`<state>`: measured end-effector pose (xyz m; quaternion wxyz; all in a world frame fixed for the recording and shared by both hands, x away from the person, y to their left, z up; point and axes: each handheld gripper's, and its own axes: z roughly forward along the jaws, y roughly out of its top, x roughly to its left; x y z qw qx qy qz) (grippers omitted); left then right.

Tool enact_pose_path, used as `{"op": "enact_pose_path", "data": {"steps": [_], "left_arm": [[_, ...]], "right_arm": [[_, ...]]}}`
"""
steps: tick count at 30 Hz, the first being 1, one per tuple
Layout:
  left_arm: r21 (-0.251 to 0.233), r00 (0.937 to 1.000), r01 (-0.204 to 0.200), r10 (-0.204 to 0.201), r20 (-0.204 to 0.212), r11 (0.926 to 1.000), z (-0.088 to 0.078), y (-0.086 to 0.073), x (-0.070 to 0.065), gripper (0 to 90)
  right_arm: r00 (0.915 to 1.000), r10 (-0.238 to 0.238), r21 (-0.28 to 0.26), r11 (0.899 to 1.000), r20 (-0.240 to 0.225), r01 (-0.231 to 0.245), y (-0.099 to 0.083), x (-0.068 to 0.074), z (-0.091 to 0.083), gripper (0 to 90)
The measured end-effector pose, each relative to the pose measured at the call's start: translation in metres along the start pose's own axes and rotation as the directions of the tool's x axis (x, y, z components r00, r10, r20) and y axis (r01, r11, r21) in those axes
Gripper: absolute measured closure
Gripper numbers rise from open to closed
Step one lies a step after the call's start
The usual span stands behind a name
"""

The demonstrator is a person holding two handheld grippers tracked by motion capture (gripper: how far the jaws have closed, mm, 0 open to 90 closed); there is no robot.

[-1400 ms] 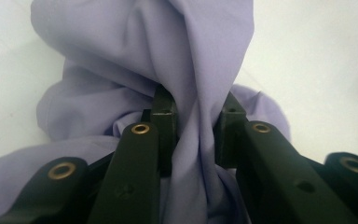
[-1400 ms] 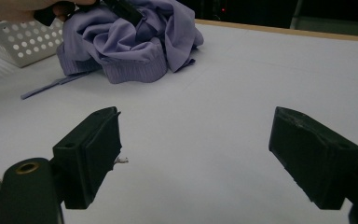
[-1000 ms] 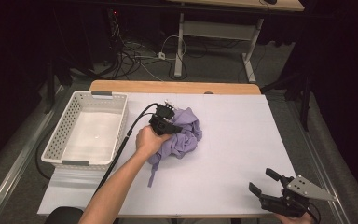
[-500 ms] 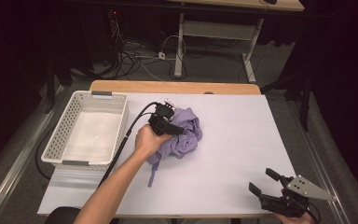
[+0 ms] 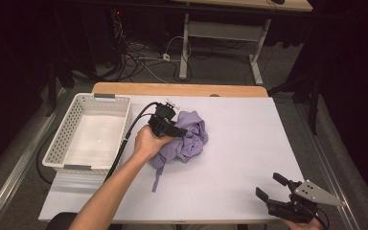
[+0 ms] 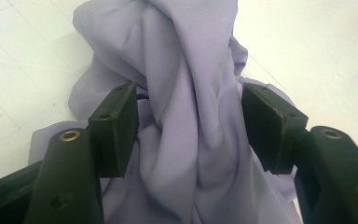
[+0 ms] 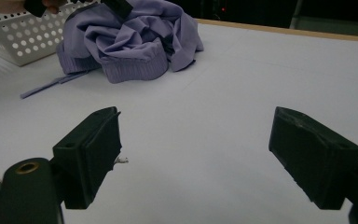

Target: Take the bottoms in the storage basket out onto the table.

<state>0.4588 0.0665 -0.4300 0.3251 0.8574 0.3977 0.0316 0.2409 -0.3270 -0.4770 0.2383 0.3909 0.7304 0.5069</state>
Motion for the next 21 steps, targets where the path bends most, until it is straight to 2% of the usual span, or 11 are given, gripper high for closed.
{"op": "enact_pose_path", "data": {"steps": [21], "left_arm": [[-0.047, 0.9999, -0.012, 0.012, -0.004, 0.9988, -0.026, -0.005, 0.005, 37.1]], "right_arm": [[1.0, 0.004, 0.002, 1.0, 0.003, -0.004, 0.0, 0.0, 0.0, 17.4]]}}
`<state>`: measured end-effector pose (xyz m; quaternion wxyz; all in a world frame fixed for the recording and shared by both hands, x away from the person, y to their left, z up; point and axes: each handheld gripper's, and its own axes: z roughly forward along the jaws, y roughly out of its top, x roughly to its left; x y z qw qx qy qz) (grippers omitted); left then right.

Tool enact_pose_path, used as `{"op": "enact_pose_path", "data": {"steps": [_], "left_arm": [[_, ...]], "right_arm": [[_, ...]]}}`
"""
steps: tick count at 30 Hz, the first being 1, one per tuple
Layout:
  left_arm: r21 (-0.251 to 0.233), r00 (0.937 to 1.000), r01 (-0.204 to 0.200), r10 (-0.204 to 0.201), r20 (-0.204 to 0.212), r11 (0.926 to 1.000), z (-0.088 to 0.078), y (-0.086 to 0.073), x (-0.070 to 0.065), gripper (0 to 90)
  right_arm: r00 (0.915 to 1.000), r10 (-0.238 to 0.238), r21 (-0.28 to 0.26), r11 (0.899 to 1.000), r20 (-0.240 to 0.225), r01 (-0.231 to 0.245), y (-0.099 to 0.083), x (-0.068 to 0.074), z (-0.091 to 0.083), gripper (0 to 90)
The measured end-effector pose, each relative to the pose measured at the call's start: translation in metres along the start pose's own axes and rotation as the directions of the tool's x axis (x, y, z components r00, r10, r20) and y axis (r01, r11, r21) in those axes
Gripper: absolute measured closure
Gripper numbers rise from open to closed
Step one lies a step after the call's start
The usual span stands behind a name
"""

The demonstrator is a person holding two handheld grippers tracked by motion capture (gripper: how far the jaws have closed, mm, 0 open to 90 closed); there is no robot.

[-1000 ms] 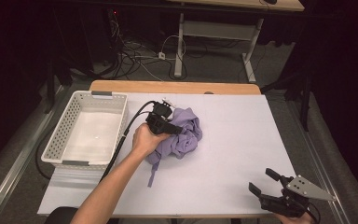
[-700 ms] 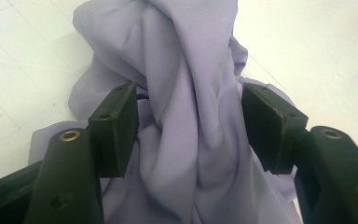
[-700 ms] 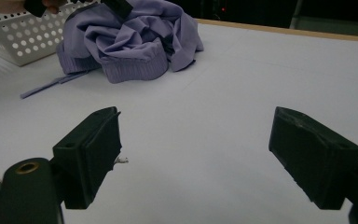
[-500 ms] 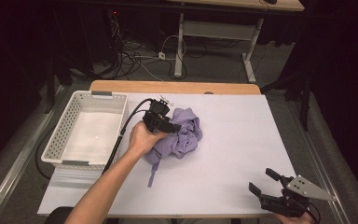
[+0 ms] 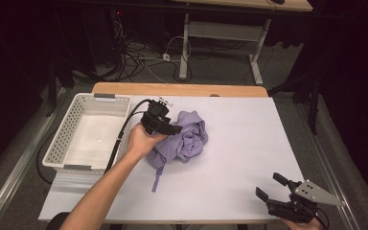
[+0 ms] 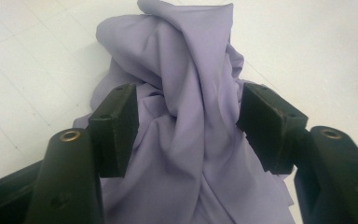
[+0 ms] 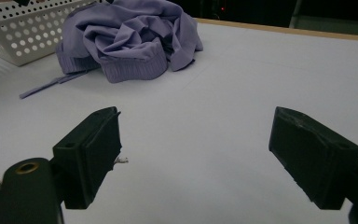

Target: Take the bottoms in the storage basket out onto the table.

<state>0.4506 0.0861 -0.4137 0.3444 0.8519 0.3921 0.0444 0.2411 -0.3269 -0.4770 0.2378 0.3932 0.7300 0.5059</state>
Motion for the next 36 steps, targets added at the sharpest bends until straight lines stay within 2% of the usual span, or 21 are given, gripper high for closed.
{"op": "enact_pose_path", "data": {"steps": [12, 22, 36], "left_arm": [[-0.02, 0.9999, 0.008, -0.008, -0.007, 0.9998, -0.011, -0.004, 0.005, 37.1], [-0.017, 0.9997, 0.02, -0.02, -0.014, 0.9997, -0.018, -0.012, 0.012, 37.1], [-0.042, 0.9992, 0.032, -0.033, -0.021, 0.9986, -0.032, -0.021, 0.02, 37.1]], "right_arm": [[1.0, 0.002, 0.0, 1.0, 0.0, -0.002, 0.0, 0.0, 0.0, 17.4], [1.0, 0.008, 0.0, 1.0, 0.002, -0.008, 0.0, -0.001, 0.0, 17.4], [0.9999, 0.011, -0.001, 1.0, 0.008, -0.011, 0.0, -0.001, 0.0, 17.4]]}}
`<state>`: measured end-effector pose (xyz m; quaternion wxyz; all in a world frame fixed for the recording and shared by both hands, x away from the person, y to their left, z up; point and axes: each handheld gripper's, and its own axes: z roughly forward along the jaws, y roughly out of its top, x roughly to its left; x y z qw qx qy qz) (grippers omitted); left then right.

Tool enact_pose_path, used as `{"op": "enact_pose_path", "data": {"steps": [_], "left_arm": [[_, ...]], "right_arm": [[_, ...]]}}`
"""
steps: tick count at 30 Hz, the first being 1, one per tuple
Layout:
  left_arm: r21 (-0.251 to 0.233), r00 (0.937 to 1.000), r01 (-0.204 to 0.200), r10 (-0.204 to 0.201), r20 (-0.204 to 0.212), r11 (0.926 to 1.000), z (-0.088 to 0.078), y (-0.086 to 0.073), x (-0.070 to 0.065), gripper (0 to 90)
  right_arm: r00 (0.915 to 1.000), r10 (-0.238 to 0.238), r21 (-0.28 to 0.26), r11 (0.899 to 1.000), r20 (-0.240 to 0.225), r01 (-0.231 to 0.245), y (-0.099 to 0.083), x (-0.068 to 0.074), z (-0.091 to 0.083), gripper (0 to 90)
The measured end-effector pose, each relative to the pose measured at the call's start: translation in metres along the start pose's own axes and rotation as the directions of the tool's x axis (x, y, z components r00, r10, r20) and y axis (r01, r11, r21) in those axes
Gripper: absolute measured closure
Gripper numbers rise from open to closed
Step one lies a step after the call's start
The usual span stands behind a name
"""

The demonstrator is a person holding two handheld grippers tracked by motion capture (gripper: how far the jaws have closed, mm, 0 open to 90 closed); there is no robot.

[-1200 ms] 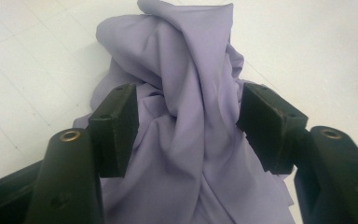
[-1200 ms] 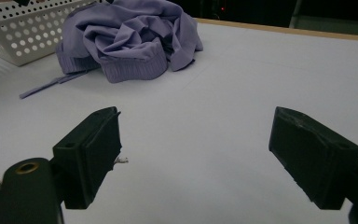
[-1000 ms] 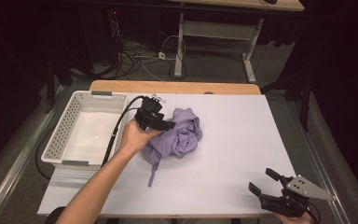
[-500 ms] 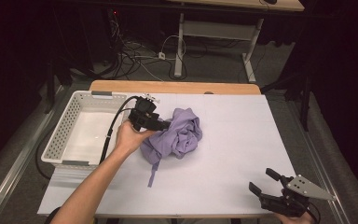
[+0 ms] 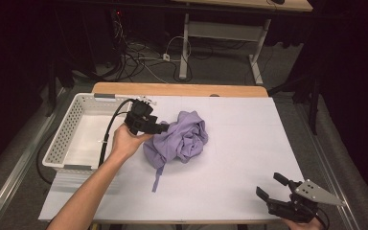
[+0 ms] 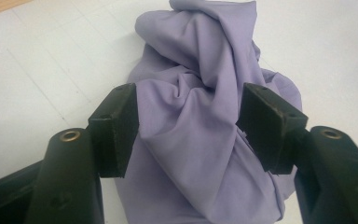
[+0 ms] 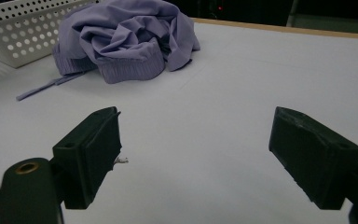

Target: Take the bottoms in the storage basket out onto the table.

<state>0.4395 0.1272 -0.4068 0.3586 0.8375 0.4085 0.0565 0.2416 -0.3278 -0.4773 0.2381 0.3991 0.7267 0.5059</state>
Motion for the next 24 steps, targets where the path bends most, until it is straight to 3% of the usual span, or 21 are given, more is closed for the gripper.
{"op": "enact_pose_path", "data": {"steps": [24], "left_arm": [[-0.032, 0.9996, -0.003, 0.002, -0.029, 0.9995, -0.026, -0.021, 0.009, 37.2]], "right_arm": [[1.0, -0.002, 0.002, 1.0, 0.007, 0.002, 0.0, 0.0, 0.0, 17.4]]}}
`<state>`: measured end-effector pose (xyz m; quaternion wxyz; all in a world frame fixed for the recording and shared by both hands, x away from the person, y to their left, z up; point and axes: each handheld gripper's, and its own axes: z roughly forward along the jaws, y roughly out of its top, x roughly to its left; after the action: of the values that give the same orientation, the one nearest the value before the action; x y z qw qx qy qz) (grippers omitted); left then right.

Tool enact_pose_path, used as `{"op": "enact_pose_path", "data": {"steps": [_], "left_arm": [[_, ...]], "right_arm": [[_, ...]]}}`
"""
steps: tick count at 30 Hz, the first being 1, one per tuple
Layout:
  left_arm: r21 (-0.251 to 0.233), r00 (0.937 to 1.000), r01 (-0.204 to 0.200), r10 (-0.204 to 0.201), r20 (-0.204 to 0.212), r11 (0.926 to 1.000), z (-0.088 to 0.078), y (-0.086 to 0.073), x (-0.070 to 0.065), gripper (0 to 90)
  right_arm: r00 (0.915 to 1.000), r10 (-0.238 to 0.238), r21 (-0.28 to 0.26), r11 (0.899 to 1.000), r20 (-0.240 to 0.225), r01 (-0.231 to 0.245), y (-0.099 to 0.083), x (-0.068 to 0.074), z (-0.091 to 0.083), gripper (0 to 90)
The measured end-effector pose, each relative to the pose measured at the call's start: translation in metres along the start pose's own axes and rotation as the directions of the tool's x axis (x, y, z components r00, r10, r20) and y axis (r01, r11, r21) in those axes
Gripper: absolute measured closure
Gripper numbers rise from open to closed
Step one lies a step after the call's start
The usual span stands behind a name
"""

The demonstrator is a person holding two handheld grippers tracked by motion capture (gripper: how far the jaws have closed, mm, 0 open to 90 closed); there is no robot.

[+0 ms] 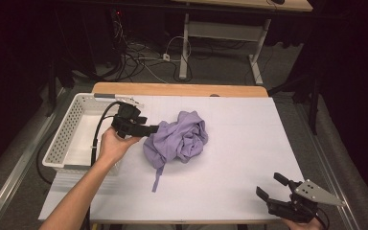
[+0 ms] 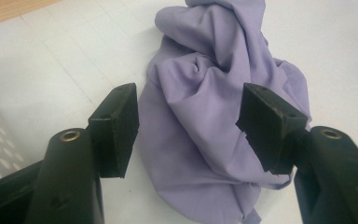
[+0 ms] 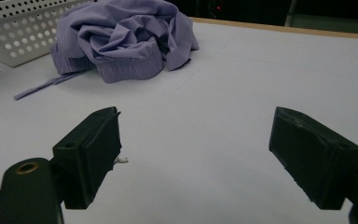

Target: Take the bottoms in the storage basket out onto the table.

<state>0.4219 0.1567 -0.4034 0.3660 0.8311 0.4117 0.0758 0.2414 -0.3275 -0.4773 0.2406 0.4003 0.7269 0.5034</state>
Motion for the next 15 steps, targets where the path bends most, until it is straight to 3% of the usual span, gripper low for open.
{"op": "enact_pose_path", "data": {"steps": [15], "left_arm": [[-0.009, 0.9996, -0.013, 0.013, -0.024, 0.9999, -0.013, -0.009, 0.0, 37.1]], "right_arm": [[1.0, 0.0, -0.001, 1.0, 0.001, 0.0, 0.0, 0.0, 0.0, 17.4]]}}
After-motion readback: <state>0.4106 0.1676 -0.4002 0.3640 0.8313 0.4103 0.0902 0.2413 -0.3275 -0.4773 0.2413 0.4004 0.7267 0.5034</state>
